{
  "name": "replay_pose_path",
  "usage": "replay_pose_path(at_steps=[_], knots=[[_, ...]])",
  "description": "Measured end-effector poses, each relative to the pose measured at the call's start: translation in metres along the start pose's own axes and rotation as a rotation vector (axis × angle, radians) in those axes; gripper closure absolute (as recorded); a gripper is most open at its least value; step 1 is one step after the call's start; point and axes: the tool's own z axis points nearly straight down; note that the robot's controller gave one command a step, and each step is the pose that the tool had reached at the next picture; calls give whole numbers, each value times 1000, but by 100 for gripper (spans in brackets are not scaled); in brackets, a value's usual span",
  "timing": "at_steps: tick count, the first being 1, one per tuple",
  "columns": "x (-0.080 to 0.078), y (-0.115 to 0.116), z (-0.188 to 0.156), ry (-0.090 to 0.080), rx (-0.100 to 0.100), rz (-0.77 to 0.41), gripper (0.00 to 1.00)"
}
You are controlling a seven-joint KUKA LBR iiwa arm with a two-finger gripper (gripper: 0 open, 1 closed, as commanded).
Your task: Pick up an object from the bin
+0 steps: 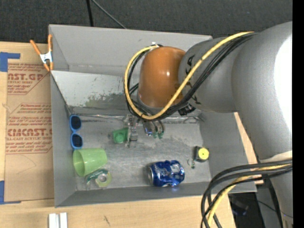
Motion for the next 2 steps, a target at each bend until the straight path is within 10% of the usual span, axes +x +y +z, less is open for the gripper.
replay_pose_path(at_steps=[2], knots=[[-3,2,-59,-5,0,-1,100]])
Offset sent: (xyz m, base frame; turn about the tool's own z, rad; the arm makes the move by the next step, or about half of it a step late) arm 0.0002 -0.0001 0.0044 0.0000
